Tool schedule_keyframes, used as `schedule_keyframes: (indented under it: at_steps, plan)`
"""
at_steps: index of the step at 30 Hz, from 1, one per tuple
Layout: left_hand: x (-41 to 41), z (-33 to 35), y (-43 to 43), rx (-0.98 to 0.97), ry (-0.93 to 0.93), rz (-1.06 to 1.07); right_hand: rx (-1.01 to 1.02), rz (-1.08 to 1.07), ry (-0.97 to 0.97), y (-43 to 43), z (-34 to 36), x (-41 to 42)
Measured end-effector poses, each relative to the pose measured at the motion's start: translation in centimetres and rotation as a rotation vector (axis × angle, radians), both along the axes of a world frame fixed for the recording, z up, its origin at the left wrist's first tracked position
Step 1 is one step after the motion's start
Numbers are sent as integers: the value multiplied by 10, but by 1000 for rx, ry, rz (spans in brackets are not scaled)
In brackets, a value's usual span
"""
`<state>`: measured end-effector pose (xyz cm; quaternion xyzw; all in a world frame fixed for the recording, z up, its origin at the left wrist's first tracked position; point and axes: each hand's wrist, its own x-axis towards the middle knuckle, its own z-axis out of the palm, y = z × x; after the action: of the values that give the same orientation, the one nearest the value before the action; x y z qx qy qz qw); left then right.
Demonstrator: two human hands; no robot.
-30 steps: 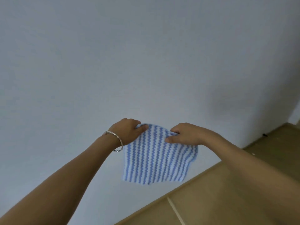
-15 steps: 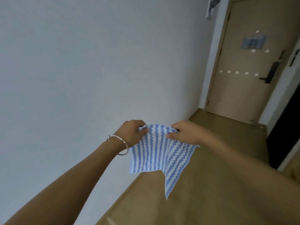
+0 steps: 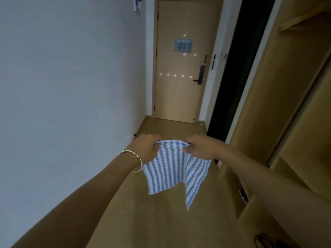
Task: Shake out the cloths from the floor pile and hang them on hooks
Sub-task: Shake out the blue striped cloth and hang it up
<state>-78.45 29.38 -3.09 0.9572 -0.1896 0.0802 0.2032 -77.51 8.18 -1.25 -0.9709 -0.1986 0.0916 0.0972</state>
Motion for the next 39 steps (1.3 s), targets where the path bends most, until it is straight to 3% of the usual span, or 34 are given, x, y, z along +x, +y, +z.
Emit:
schedule_keyframes:
  at_steps: [12, 24, 31, 39]
  plan:
    - [143, 15, -71, -171, 82, -283, -19, -334, -125, -59, 10, 95]
    - [254, 30, -211, -81, 36, -424, 177, -466, -136, -181, 16, 177]
    - [324, 73, -361, -96, -98, -525, 145, -603, -335, -320, 67, 217]
    - [333, 158, -532, -173, -268, -768, 206, -872, -695, -455, 131, 193]
